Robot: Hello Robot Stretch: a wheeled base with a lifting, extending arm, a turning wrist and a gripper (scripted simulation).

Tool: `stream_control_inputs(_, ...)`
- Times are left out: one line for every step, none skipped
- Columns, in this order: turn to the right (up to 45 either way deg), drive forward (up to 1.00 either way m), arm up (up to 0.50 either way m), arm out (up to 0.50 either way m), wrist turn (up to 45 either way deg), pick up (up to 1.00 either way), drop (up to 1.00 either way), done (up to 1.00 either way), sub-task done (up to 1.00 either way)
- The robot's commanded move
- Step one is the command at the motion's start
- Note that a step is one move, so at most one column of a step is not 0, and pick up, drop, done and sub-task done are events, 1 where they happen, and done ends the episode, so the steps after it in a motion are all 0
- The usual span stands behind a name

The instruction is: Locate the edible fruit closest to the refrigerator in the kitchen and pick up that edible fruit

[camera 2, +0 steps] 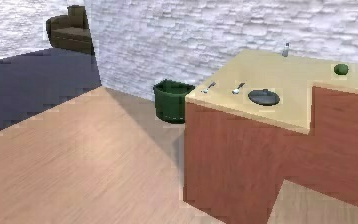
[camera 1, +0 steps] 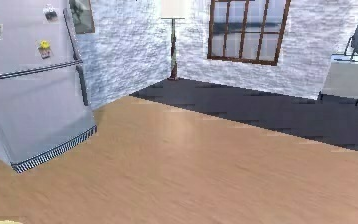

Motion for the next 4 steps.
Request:
stream_control_inputs(3.0,0.0,0.0,0.0,0.0,0.0,0.0,0.0,0.0)
stream_control_inputs(0.0,0.5,0.0,0.0,0.0,0.0,0.0,0.0,0.0)
stream_control_inputs(-18.0,0.0,0.0,0.0,0.0,0.0,0.0,0.0,0.0)
stream_control_inputs(0.0,0.55,0.0,0.0,0.0,0.0,0.0,0.0,0.0)
